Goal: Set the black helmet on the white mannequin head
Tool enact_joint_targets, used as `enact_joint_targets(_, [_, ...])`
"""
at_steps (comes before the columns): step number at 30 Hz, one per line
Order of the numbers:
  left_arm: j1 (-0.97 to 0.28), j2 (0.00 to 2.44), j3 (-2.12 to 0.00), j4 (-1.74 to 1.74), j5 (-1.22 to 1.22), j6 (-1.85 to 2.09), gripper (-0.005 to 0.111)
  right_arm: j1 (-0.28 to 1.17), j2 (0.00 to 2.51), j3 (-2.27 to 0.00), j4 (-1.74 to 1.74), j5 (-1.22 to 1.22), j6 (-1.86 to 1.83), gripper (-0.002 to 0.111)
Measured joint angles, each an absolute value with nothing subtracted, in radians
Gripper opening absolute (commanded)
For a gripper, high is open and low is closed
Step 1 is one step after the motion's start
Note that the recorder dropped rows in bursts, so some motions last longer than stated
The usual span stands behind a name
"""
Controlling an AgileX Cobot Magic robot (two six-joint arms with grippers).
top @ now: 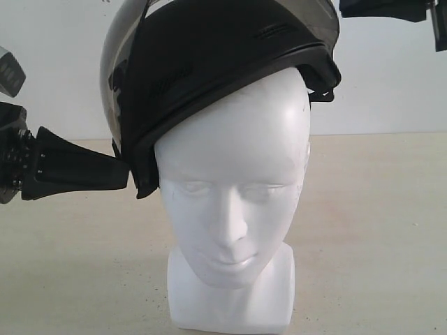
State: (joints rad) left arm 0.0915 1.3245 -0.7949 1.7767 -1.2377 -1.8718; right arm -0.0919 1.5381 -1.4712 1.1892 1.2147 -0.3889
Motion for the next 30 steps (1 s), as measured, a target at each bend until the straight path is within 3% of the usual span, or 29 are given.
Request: enact_joint_targets(30, [0.092,1.325,-0.795,1.785,-1.242,-1.872,0.004,0.011,1.487,-1.384,1.071,1.171,-0.381,0.000])
